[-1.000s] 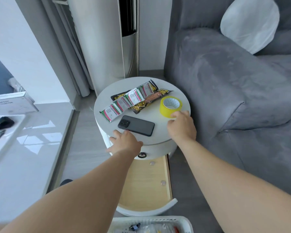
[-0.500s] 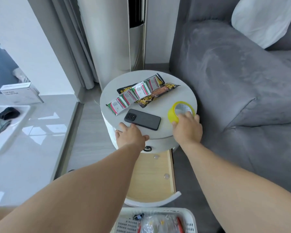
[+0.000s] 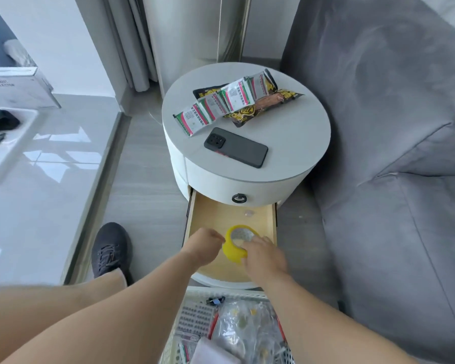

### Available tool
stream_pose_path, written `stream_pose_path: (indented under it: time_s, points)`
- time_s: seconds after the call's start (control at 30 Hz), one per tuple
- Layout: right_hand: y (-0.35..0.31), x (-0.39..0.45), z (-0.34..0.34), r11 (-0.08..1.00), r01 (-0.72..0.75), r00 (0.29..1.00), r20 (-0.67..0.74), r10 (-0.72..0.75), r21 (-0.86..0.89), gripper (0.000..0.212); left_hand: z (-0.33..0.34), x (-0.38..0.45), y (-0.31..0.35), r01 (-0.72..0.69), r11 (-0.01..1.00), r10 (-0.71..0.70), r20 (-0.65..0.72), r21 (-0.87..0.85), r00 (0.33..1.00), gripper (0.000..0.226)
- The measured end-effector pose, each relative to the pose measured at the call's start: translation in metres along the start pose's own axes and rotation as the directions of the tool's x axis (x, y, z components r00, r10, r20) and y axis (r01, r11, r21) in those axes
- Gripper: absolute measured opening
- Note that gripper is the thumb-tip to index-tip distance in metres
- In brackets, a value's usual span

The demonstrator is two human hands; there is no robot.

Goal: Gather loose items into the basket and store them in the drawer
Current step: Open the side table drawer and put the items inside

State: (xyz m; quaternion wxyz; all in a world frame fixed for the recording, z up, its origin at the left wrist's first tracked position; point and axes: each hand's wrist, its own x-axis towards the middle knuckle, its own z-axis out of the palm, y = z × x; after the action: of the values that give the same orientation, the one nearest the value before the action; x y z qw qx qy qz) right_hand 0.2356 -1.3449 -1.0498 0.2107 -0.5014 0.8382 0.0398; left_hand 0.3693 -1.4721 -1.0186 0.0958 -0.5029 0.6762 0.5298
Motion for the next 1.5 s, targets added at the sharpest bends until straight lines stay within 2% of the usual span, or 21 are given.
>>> stream_pose_path:
  time_s: [0.07, 0.17, 0.3, 0.37, 0.43, 0.5, 0.57, 0.63, 0.83, 1.0, 1.07, 1.1, 1.13, 1.17, 1.2, 1.23, 1.27, 1.33, 1.37, 1.43, 1.5]
  points:
    - [-0.001, 0.022, 0.007, 0.995, 0.053, 0.999, -0.002, -0.054, -0.083, 0.036, 0.003, 0.011, -0.009, 0.044, 0.999, -0.044, 0.039, -0.004, 0.998, 0.037]
    - [0.000, 0.052, 0.020, 0.990, 0.044, 0.999, 0.013, -0.043, -0.137, 0.031, 0.005, 0.035, -0.013, 0.077, 0.997, -0.077, 0.028, -0.008, 0.997, 0.042]
    - [0.019, 0.065, 0.026, 0.988, 0.152, 0.987, 0.066, -0.149, -0.030, 0.044, 0.011, 0.067, -0.003, 0.084, 0.993, -0.083, 0.010, -0.084, 0.996, 0.046]
    - [0.027, 0.065, 0.027, 0.992, 0.105, 0.993, -0.051, -0.108, -0.074, 0.044, 0.017, 0.078, 0.001, 0.106, 0.991, -0.104, 0.026, -0.084, 0.994, 0.050]
    - [0.035, 0.072, 0.026, 0.987, -0.043, 0.984, -0.175, 0.016, -0.154, 0.032, 0.024, 0.086, -0.001, 0.149, 0.987, -0.147, 0.034, -0.064, 0.989, 0.051]
    - [0.044, 0.079, 0.022, 0.949, -0.063, 0.995, -0.095, 0.035, -0.308, 0.025, 0.030, 0.085, -0.004, 0.164, 0.985, -0.163, 0.025, -0.055, 0.986, 0.053]
    - [0.048, 0.092, 0.021, 0.874, 0.077, 0.993, 0.114, -0.025, -0.480, 0.028, 0.036, 0.083, -0.010, 0.151, 0.987, -0.152, -0.015, -0.050, 0.988, 0.057]
    - [0.042, 0.100, 0.018, 0.819, 0.140, 0.973, 0.229, -0.010, -0.557, 0.029, 0.039, 0.085, -0.017, 0.152, 0.985, -0.159, -0.080, -0.085, 0.984, 0.058]
    - [0.037, 0.115, 0.021, 0.824, 0.071, 0.970, 0.232, 0.075, -0.562, 0.028, 0.031, 0.090, -0.020, 0.182, 0.960, -0.215, -0.142, -0.215, 0.966, 0.046]
    - [0.045, 0.108, 0.021, 0.927, -0.011, 0.985, 0.154, 0.074, -0.375, 0.026, 0.028, 0.090, -0.019, 0.233, 0.915, -0.293, -0.145, -0.331, 0.945, 0.039]
    - [0.050, 0.109, 0.021, 0.973, -0.100, 0.991, 0.068, 0.116, -0.208, 0.021, 0.029, 0.090, -0.021, 0.250, 0.894, -0.320, -0.141, -0.371, 0.937, 0.040]
    - [0.052, 0.111, 0.021, 0.984, -0.165, 0.986, 0.008, 0.166, -0.067, 0.015, 0.030, 0.091, -0.022, 0.259, 0.879, -0.336, -0.134, -0.400, 0.932, 0.041]
    - [0.052, 0.112, 0.018, 0.960, -0.230, 0.971, -0.026, 0.237, 0.158, 0.010, 0.031, 0.093, -0.023, 0.270, 0.860, -0.353, -0.123, -0.434, 0.927, 0.043]
    - [0.049, 0.113, 0.015, 0.871, -0.266, 0.954, -0.016, 0.299, 0.413, 0.008, 0.032, 0.095, -0.024, 0.280, 0.840, -0.370, -0.113, -0.464, 0.922, 0.046]
    - [0.045, 0.113, 0.013, 0.735, -0.277, 0.942, 0.021, 0.336, 0.619, 0.007, 0.033, 0.096, -0.025, 0.285, 0.828, -0.377, -0.102, -0.484, 0.921, 0.048]
    - [0.040, 0.113, 0.010, 0.608, -0.264, 0.939, 0.056, 0.338, 0.749, 0.007, 0.034, 0.097, -0.026, 0.288, 0.822, -0.376, -0.088, -0.491, 0.922, 0.049]
    - [0.035, 0.112, 0.008, 0.526, -0.247, 0.947, 0.089, 0.307, 0.814, 0.009, 0.035, 0.098, -0.025, 0.290, 0.822, -0.371, -0.075, -0.490, 0.926, 0.050]
    - [0.025, 0.110, 0.007, 0.503, -0.238, 0.964, 0.137, 0.230, 0.831, 0.010, 0.035, 0.100, -0.024, 0.306, 0.821, -0.372, -0.044, -0.482, 0.927, 0.054]
    - [0.024, 0.112, 0.010, 0.545, -0.238, 0.964, 0.128, 0.232, 0.804, 0.012, 0.035, 0.101, -0.023, 0.323, 0.816, -0.381, -0.025, -0.478, 0.924, 0.056]
    - [0.027, 0.120, 0.013, 0.668, -0.269, 0.942, 0.045, 0.333, 0.694, 0.024, 0.034, 0.103, -0.021, 0.361, 0.809, -0.402, 0.012, -0.464, 0.916, 0.059]
    - [0.033, 0.129, 0.014, 0.791, -0.337, 0.912, -0.033, 0.410, 0.511, 0.033, 0.032, 0.105, -0.022, 0.386, 0.809, -0.421, 0.022, -0.443, 0.907, 0.059]
